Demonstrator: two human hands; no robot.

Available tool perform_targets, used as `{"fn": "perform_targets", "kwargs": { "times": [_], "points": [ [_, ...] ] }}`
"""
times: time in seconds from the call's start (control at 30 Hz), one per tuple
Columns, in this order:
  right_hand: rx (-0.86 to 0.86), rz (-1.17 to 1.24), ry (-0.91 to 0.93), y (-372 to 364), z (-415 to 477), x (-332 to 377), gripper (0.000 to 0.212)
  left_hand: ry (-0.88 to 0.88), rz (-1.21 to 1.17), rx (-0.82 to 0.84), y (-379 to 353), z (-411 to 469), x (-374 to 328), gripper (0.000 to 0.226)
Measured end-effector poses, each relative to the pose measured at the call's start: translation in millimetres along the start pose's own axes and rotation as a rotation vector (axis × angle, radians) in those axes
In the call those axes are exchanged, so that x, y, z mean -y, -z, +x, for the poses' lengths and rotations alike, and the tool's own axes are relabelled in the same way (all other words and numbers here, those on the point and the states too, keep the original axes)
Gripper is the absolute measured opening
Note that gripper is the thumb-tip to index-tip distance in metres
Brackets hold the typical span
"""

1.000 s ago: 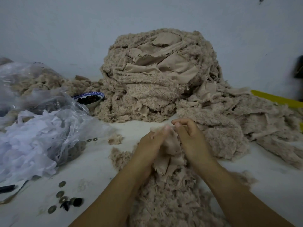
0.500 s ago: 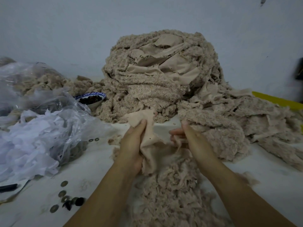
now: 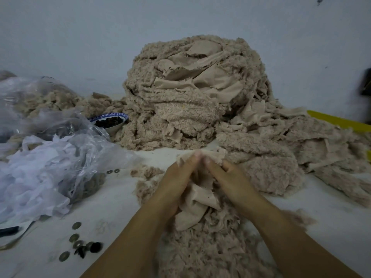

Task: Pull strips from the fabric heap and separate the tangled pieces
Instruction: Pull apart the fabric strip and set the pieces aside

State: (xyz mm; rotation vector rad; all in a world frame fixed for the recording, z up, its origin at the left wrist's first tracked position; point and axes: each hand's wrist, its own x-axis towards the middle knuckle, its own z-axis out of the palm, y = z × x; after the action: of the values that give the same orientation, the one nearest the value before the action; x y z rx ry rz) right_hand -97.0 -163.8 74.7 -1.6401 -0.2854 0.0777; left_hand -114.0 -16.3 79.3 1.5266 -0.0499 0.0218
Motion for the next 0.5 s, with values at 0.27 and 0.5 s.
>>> {"fn": "perform_targets", "kwargs": {
  "times": [0.27, 0.5],
  "points": [
    [-0.125, 0.248, -0.050, 6.2, 10.8, -4.1, 0.031, -0.067, -0.032, -0.171, -4.6, 0.7, 4.3, 0.028],
    [0.010, 0.205, -0.001, 6.2, 9.6, -8.4, 0.062, -0.174, 0.101, -0.086, -8.7, -7.6, 2.7, 0.039]
  ]
}}
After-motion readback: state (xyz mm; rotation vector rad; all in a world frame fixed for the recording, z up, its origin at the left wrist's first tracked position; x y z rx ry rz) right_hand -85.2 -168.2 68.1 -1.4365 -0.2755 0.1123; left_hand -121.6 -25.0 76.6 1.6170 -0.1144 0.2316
